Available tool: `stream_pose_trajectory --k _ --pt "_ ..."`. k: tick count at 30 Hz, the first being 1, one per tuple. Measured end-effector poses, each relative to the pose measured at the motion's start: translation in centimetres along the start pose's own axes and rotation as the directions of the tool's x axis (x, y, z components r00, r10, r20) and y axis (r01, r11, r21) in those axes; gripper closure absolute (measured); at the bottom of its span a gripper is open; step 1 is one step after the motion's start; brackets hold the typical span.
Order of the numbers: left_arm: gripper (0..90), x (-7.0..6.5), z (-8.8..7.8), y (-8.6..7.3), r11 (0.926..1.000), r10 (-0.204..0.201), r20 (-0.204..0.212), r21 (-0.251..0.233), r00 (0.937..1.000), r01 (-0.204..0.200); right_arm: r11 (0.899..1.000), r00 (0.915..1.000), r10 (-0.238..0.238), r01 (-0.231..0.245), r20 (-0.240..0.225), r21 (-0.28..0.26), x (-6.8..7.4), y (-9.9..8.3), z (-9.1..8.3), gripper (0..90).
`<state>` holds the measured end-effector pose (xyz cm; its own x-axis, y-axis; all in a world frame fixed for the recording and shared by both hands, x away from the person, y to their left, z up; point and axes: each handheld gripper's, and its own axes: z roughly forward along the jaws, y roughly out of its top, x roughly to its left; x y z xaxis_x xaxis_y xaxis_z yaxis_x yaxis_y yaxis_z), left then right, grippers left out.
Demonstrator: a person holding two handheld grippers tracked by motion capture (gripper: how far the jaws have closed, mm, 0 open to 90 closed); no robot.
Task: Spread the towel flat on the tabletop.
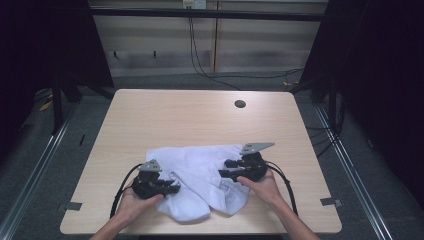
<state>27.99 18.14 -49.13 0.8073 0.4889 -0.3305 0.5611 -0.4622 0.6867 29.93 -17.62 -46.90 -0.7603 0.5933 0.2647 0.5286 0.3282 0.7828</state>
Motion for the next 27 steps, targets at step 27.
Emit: stream_pose_trajectory --k 27 --pt "47.0 0.3 7.6 6.9 0.9926 0.106 0.096 0.05 0.9898 -0.111 0.992 0.9998 0.002 -0.005 0.021 0.123 0.2 -4.9 -0.6 56.6"
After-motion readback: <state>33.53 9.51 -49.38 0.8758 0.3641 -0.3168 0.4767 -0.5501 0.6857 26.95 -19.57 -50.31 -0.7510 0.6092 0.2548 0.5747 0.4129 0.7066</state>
